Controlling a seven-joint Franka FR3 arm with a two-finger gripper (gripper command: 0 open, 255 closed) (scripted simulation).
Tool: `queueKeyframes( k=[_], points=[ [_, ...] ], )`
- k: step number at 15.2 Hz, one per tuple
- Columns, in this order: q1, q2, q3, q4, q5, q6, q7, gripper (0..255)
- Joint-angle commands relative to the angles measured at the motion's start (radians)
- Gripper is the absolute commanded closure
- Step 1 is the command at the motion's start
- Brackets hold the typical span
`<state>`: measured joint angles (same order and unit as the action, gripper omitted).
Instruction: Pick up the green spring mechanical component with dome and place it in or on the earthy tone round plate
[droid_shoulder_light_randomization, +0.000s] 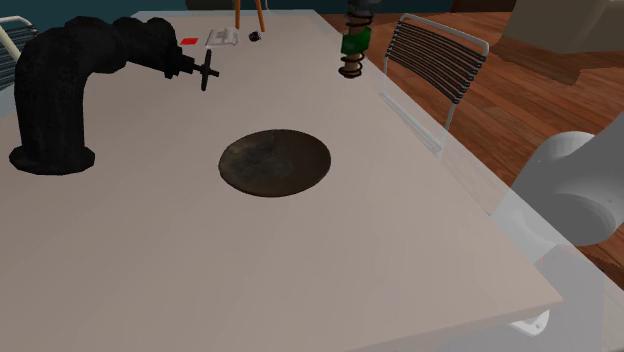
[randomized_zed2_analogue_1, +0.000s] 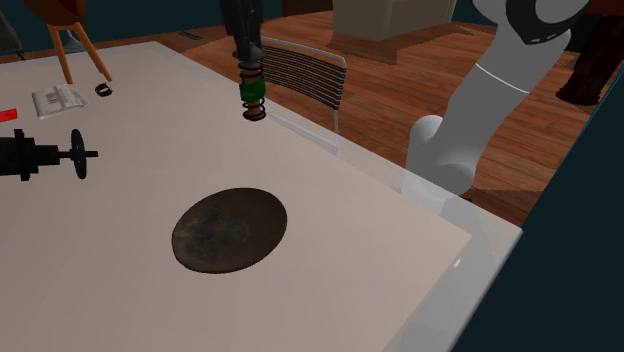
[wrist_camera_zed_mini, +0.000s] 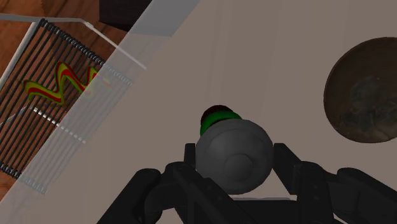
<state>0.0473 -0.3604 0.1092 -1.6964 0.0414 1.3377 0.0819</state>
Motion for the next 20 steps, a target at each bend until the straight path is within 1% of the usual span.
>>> queueKeyframes(
  k=[1,4,8,12,16,20],
  points=[
    [0.0,0.018,0.001,0.047,-0.001,-0.03,0.003,255],
    [-0.001,0.042,0.002,0.115,-0.003,-0.073,0.005,255],
    [0.03,0.075,0.074,0.188,0.015,-0.11,0.113,255],
    [0.063,0.131,0.149,0.286,0.024,-0.15,0.227,255],
    [0.103,0.213,0.231,0.416,0.015,-0.195,0.352,255],
    [0.163,0.336,0.323,0.594,-0.028,-0.257,0.49,255]
  ],
)
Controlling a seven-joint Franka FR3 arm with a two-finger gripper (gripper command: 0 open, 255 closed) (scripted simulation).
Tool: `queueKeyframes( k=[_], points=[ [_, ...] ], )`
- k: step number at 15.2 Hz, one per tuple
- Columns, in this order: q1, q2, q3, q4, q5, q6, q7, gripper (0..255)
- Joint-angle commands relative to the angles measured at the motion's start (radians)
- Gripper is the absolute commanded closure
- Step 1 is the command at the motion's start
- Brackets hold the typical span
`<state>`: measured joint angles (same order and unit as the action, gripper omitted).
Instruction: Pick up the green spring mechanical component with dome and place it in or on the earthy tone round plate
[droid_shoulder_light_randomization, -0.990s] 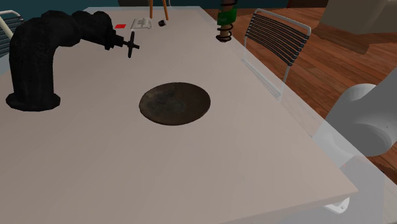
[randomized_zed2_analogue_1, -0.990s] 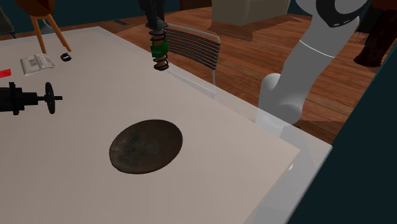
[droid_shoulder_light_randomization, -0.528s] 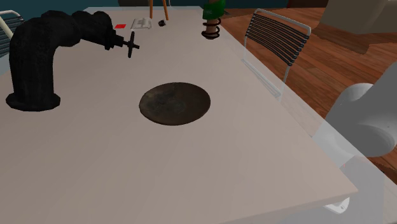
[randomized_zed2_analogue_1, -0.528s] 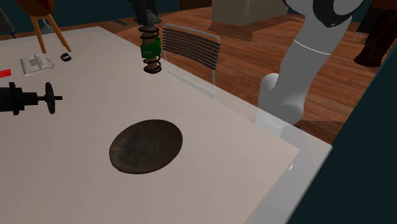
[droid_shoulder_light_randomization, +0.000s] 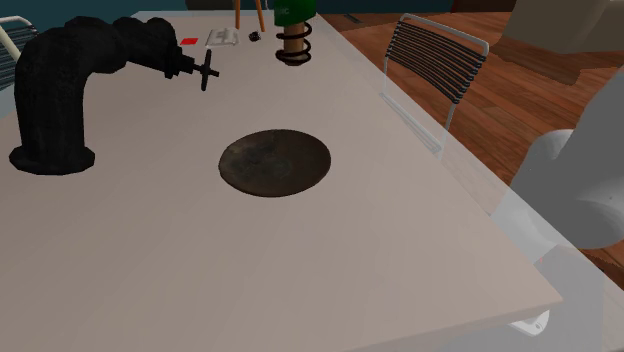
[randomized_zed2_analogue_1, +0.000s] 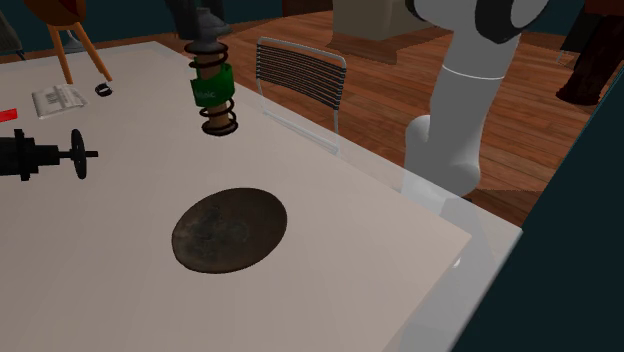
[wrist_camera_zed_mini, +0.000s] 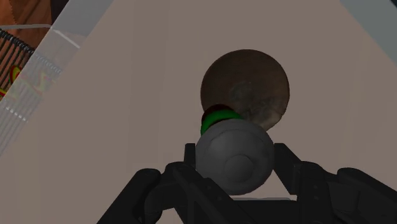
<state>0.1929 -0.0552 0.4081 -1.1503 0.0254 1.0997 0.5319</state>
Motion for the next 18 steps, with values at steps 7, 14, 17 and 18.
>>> queueKeyframes(
  k=[7,14,17,18],
  points=[
    [0.101,0.138,0.098,0.162,-0.069,-0.037,0.168,255],
    [0.059,0.012,0.065,-0.1,-0.002,0.113,0.124,255],
    [0.052,-0.027,0.055,-0.188,0.015,0.166,0.11,255],
    [0.05,-0.038,0.052,-0.215,0.02,0.183,0.106,255]
  ],
)
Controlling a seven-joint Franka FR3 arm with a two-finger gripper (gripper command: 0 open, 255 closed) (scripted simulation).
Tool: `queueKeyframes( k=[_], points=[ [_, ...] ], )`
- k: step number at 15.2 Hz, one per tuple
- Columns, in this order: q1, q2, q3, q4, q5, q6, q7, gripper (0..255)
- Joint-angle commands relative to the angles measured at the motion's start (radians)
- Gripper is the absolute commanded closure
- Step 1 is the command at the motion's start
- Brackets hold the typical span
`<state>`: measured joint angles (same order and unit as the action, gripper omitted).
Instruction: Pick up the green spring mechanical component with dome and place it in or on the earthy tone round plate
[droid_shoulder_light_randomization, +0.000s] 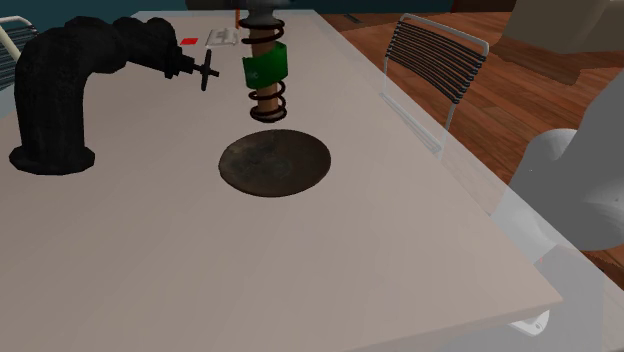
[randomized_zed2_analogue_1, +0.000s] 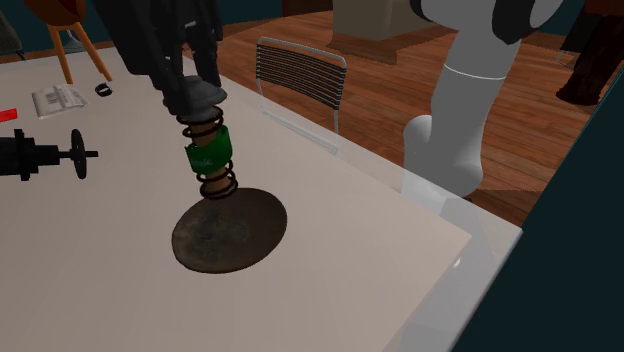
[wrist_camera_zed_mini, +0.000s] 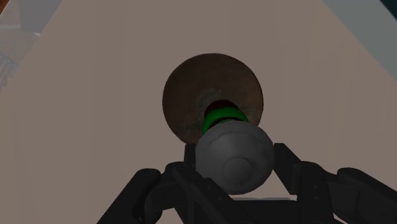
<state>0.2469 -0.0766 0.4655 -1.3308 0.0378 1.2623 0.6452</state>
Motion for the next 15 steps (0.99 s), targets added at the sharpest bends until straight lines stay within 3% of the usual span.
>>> queueKeyframes(
  k=[1,11,15],
  points=[
    [-0.005,-0.028,-0.008,-0.061,0.012,0.037,-0.011,255],
    [-0.008,-0.11,-0.025,-0.289,0.044,0.189,-0.04,255],
    [-0.008,-0.113,-0.026,-0.297,0.045,0.195,-0.041,255]
  ],
)
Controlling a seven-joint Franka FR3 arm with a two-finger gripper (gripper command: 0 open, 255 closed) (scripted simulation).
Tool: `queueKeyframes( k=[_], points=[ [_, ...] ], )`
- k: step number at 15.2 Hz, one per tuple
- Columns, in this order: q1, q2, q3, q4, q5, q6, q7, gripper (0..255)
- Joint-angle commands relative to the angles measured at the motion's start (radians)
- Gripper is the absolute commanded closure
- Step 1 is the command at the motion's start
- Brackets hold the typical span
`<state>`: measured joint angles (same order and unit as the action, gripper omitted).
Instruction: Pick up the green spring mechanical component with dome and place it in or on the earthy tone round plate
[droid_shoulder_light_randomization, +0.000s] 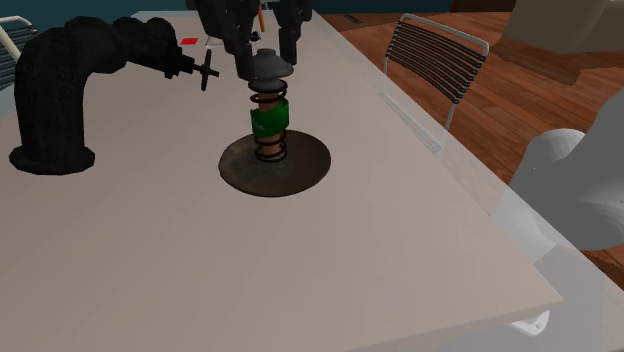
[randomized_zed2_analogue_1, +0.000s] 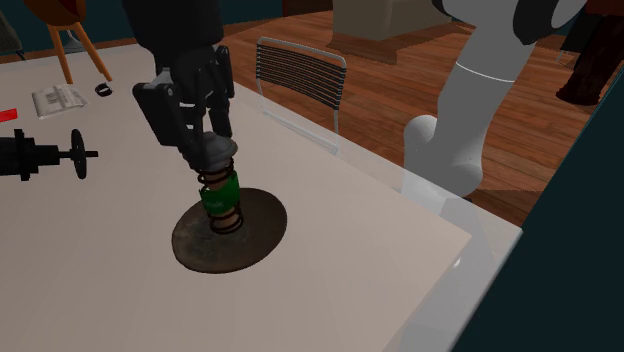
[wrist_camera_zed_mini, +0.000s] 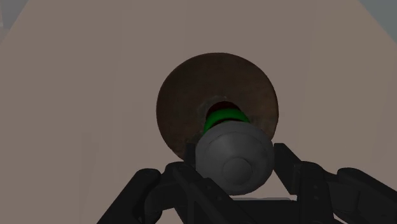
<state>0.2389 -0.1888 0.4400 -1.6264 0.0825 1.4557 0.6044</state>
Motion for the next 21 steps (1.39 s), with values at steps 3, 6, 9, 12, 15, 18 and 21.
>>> queueKeyframes(
  k=[3,6,9,12,15,18,21],
  points=[
    [0.0,0.0,0.0,-0.001,0.0,0.002,0.0,255],
    [0.0,0.0,0.0,-0.002,0.0,0.002,0.0,0],
    [0.0,0.0,0.0,-0.002,0.0,0.002,0.0,0],
    [0.0,0.035,0.006,0.105,-0.013,-0.072,0.012,0],
    [0.002,0.075,0.015,0.211,-0.029,-0.142,0.026,0],
    [0.002,0.075,0.015,0.211,-0.029,-0.142,0.026,0],
    [0.002,0.075,0.015,0.211,-0.029,-0.142,0.026,0]
  ],
)
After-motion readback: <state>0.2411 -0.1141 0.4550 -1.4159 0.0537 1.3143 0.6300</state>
